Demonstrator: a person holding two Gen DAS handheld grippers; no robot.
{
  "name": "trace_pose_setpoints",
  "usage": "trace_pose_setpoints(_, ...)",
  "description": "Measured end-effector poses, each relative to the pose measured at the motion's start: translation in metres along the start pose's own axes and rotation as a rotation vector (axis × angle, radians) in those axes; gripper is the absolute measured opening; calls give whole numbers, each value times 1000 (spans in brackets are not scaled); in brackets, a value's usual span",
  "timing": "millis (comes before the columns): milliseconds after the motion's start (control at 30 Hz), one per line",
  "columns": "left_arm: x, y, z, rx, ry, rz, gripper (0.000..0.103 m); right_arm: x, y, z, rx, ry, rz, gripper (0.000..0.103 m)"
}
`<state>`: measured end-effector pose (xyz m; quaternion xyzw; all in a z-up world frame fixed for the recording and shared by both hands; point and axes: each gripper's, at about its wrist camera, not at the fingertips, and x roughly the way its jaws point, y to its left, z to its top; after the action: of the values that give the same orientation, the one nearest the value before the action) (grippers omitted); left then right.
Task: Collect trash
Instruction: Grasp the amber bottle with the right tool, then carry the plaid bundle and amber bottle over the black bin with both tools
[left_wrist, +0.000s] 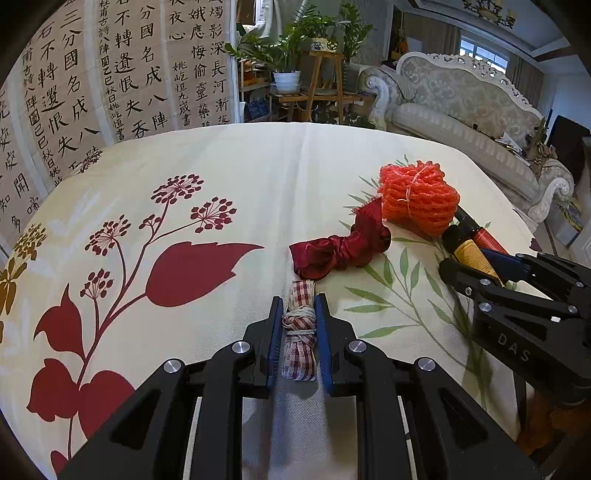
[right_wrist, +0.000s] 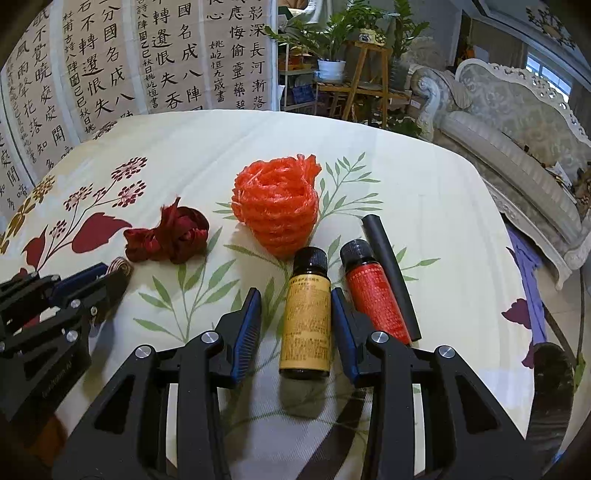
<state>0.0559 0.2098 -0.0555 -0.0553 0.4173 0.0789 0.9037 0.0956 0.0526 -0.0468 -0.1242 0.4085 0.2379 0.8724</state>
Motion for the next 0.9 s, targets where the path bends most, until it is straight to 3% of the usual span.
trace_pose_setpoints(100, 0, 0, 0, 1, 0, 1, 18, 2, -1, 2, 3, 4, 3, 35)
trace_pose_setpoints(200, 0, 0, 0, 1, 0, 1, 18, 2, 0, 3, 0, 5, 1, 23)
trace_pose_setpoints(900, -13, -6, -3, -2, -29, -10, 18, -46, -7, -41, 26, -41, 20, 23)
